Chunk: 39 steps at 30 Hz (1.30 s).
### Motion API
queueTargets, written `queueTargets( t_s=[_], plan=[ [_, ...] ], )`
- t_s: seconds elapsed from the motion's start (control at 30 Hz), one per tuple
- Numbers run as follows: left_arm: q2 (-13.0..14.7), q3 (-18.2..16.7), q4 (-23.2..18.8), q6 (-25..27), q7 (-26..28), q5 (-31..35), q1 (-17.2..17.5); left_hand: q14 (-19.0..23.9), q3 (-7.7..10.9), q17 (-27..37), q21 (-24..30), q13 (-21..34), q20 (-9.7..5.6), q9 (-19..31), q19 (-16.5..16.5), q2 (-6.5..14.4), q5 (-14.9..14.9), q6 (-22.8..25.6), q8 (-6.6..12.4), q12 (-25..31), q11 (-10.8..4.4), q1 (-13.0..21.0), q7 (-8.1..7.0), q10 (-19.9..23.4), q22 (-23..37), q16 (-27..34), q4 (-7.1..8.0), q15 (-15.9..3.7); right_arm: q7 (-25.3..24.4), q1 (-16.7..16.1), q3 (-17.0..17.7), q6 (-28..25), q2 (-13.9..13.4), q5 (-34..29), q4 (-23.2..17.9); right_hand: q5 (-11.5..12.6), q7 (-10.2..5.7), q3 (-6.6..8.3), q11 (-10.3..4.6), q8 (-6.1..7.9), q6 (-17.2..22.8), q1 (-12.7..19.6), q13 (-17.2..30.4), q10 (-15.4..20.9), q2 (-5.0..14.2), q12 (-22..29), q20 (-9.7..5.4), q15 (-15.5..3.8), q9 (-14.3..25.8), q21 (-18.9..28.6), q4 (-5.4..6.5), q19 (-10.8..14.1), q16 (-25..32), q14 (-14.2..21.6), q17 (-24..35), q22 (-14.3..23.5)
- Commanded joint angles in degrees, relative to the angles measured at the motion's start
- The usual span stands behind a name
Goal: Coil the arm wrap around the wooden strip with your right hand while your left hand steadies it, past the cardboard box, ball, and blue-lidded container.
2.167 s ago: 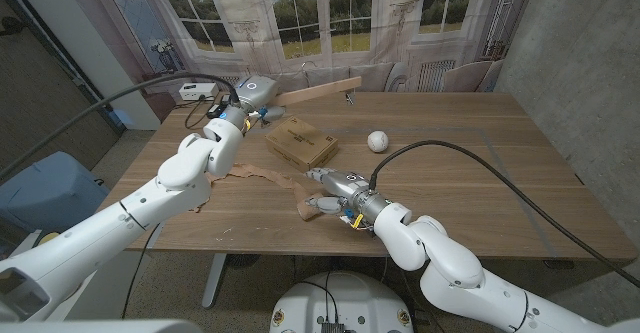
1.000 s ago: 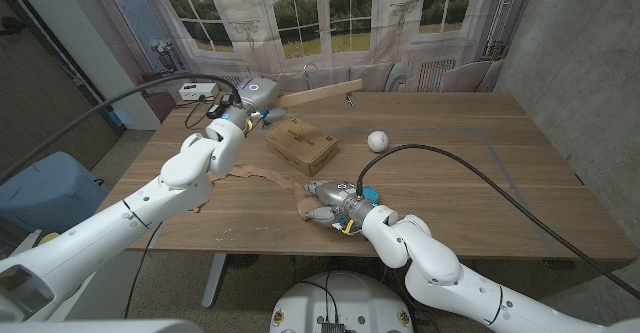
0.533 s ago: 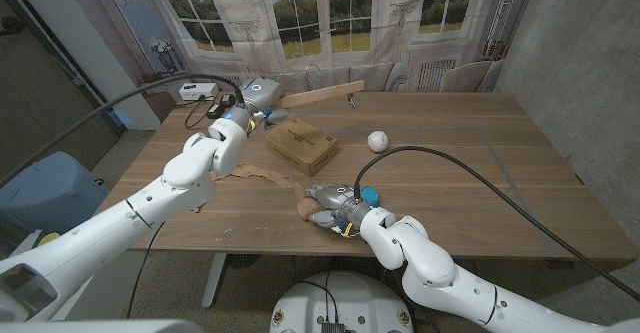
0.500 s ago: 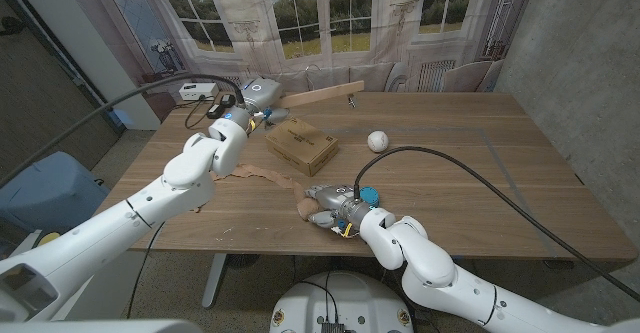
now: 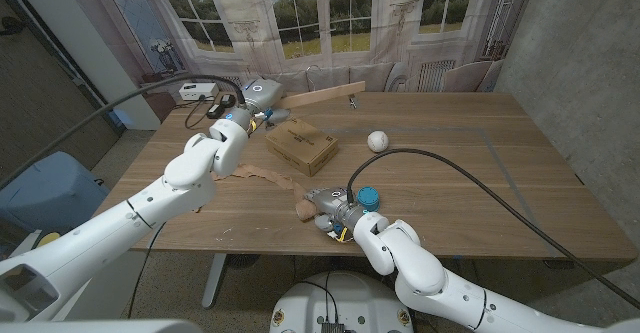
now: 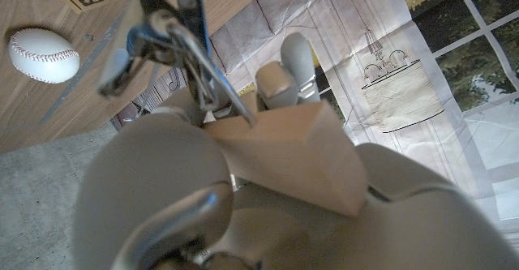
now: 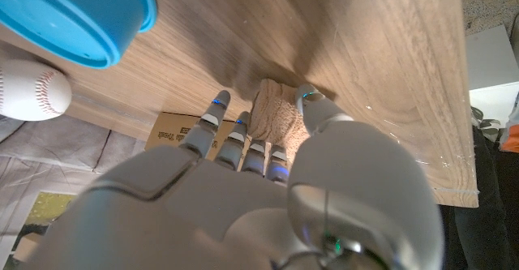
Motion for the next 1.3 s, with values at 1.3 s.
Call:
queueTargets(
  t_s=[1.3],
  plan=[
    [-1.02, 1.45, 1.25, -1.22, -0.88, 0.17, -2.24, 0.51, 0.41, 0.87, 0.07, 0.0, -3.03, -0.07, 0.7, 0.59, 0.63, -1.29, 1.18, 0.2, -1.92, -0.65, 1.27, -0.16, 0.05, -0.25, -0.39, 0.01, -47.75, -11.61, 17.24, 17.47, -0.43, 32.25, 5.65, 0.95, -1.07, -9.15, -2.69, 14.24, 37.95, 5.62, 10.9, 33.24, 6.71, 20.21, -8.01, -9.95, 4.69, 8.51, 5.58, 10.66, 21.47, 27.71, 21.64, 3.12]
  ],
)
